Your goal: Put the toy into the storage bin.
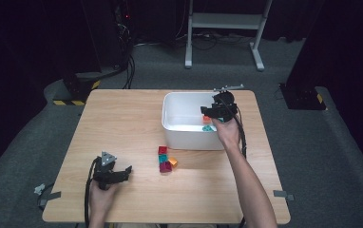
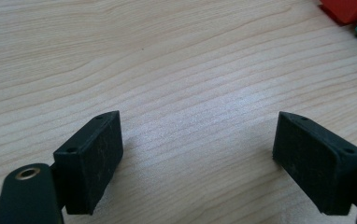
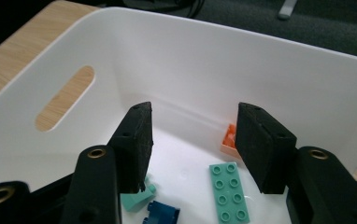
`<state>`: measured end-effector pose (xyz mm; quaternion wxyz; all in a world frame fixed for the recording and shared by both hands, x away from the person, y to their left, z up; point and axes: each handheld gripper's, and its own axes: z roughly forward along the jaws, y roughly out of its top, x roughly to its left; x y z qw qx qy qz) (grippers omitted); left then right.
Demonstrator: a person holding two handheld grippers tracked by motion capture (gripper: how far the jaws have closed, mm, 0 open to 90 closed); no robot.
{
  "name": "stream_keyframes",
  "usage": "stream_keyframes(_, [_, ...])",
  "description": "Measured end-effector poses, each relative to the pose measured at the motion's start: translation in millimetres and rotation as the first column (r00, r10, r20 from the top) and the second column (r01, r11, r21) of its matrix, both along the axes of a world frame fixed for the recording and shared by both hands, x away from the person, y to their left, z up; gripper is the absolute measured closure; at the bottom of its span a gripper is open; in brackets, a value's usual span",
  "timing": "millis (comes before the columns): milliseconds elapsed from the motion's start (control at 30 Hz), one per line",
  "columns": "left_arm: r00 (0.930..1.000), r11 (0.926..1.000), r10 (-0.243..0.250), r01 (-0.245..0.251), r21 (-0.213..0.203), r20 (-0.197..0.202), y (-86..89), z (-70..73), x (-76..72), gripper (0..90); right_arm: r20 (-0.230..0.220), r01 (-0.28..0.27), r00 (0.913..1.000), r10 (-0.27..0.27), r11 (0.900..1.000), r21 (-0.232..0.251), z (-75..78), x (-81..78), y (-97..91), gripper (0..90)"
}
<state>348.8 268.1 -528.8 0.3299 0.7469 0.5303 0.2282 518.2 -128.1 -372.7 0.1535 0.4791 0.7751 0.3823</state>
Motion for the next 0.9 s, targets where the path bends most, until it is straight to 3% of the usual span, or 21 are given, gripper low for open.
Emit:
stream_keyframes(200, [1.0,1.0,0.0,0.0,0.0,0.0,0.0,0.0,0.0,16.1,0.051,-0.065,0.9967,0.063,0.9969,0.044,5.9,-18.1,1.2,44.8])
stream_keyframes(567, [1.0,1.0,0.0,0.0,0.001,0.0,-0.1,0.0,0.0,16.2,0.154,-0.185,0.974,0.166,0.9759,0.116,17.8,-58.6,4.5,45.5])
stream_keyframes(900, [1.0,1.0,0.0,0.0,0.001,0.001,-0.2,-0.1,0.0,16.1,0.188,-0.265,0.9531,0.237,0.9543,0.138,11.7,-85.5,8.9,45.2])
